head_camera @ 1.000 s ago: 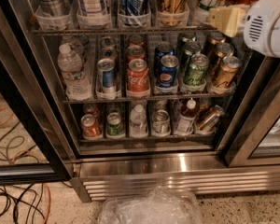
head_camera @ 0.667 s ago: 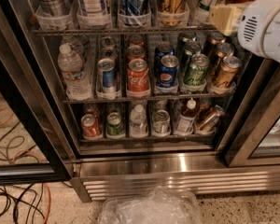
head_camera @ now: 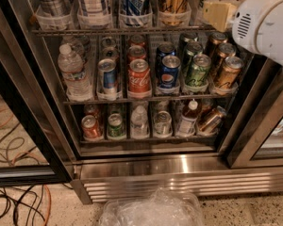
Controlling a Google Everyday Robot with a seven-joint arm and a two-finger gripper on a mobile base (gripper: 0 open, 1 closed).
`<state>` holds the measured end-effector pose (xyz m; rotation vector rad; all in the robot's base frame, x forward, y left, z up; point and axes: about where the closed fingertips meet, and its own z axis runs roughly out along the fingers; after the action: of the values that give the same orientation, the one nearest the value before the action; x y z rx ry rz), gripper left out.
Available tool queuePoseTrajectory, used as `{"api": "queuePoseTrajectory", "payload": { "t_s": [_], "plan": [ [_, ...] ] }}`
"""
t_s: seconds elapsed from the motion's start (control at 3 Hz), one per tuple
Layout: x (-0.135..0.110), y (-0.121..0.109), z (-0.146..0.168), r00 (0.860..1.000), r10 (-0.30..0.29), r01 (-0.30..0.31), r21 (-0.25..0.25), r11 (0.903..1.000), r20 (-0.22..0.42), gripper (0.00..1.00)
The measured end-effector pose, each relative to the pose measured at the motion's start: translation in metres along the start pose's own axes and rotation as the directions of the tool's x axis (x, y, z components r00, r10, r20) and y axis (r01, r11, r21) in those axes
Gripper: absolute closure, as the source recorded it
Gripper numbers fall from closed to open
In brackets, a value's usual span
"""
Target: Pick 7up can from top shelf of fridge
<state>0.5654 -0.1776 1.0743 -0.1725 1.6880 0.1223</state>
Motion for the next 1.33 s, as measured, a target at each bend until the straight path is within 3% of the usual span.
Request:
{"api": "queuePoseTrajectory", "payload": {
  "t_s": [0.67, 1.33],
  "plan": [
    [-0.006, -0.002, 0.023, 1.0, 0.001, -0.001, -0.016, 0.9999, 0.017, 0.39],
    [-0.013, -0.013, 0.036, 1.0, -0.007, 0.007, 0.004, 1.0, 0.021, 0.34]
  ]
}}
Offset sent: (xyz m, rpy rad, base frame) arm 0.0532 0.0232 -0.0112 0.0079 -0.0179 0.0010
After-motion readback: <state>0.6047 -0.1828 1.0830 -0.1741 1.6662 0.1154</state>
